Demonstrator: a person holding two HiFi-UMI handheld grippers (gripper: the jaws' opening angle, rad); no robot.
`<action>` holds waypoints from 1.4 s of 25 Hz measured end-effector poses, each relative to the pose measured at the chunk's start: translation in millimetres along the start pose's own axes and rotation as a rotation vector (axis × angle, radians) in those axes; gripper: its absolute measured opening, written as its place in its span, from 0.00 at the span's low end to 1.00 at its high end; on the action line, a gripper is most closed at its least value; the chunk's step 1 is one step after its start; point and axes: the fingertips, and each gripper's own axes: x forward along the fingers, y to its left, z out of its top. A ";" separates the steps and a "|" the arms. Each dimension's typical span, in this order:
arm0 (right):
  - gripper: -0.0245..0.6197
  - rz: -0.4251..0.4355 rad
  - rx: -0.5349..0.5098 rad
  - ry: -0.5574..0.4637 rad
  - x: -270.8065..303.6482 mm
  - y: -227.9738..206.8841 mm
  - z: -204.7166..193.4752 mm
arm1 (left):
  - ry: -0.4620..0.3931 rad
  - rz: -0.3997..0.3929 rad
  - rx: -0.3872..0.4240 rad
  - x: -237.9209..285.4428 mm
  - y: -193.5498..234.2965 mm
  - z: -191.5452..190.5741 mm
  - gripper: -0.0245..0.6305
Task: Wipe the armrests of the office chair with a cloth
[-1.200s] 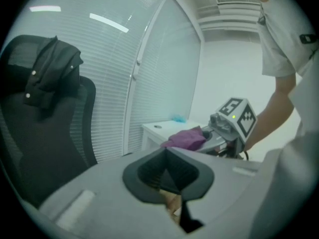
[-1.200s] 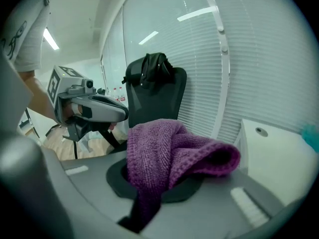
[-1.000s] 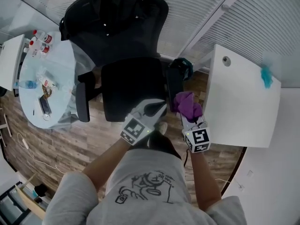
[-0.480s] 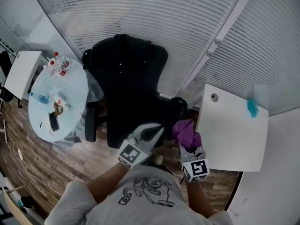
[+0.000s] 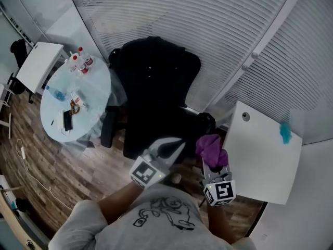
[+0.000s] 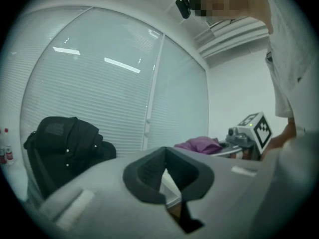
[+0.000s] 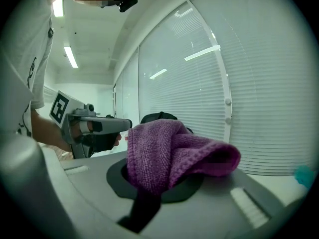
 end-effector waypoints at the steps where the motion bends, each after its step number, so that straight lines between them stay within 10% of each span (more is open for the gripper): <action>1: 0.10 0.020 -0.003 0.002 1.2 4.6 -0.6 | -0.004 0.023 -0.008 -5.4 1.0 0.6 0.04; 21: 0.10 0.594 -0.189 -0.008 71.2 225.8 15.4 | -0.101 0.589 -0.044 -233.1 54.5 -1.6 0.04; 35: 0.10 0.754 -0.232 -0.020 129.3 406.6 30.2 | -0.122 0.727 -0.054 -407.4 116.3 -10.8 0.04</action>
